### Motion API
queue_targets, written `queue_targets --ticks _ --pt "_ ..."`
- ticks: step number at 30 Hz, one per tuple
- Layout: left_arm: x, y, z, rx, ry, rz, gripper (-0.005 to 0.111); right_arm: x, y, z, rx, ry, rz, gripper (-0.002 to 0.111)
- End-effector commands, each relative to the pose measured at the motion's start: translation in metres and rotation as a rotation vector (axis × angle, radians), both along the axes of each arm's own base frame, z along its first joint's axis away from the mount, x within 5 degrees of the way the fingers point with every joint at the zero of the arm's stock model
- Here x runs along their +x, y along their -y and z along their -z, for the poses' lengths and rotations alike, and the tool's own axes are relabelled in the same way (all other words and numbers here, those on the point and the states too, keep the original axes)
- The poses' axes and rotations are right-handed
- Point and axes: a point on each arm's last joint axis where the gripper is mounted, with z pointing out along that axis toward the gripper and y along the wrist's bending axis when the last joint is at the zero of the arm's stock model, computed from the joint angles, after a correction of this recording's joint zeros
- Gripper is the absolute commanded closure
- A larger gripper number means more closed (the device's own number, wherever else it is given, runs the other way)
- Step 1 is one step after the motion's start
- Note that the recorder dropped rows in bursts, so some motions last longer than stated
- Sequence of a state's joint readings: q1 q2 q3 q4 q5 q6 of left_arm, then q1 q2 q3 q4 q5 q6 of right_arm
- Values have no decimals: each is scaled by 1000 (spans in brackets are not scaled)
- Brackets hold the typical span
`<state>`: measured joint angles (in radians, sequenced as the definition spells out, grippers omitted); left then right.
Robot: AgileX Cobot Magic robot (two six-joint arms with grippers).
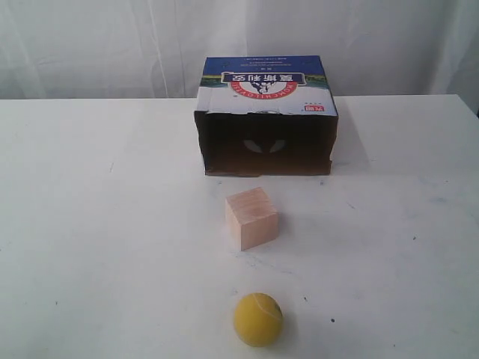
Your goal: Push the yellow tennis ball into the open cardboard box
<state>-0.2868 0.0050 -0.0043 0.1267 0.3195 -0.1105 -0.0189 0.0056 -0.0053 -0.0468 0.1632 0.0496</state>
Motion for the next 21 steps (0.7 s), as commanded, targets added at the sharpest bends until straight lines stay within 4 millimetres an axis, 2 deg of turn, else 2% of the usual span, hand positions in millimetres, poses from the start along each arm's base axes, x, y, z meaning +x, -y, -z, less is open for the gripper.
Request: queue_targets --ticks 1,5,7,9,14,18,21 --pt "-1 0 3 7 -15 5 107 0 0 2 5 -5 8 108" --pt "-1 0 3 7 -15 5 107 0 0 2 5 0 7 108" --pt "-1 0 3 7 -15 5 107 0 0 -5 15 62 4 108" --pt "-1 0 3 7 -15 5 107 -4 0 -29 14 169 1 108" --pt "-1 0 3 7 -15 5 107 -19 0 -80 49 271 1 108" --pt "-1 0 3 7 -15 5 107 -34 0 -106 105 225 5 108" --pt "-1 0 3 7 -15 5 107 -46 -3 -116 189 131 -16 108"
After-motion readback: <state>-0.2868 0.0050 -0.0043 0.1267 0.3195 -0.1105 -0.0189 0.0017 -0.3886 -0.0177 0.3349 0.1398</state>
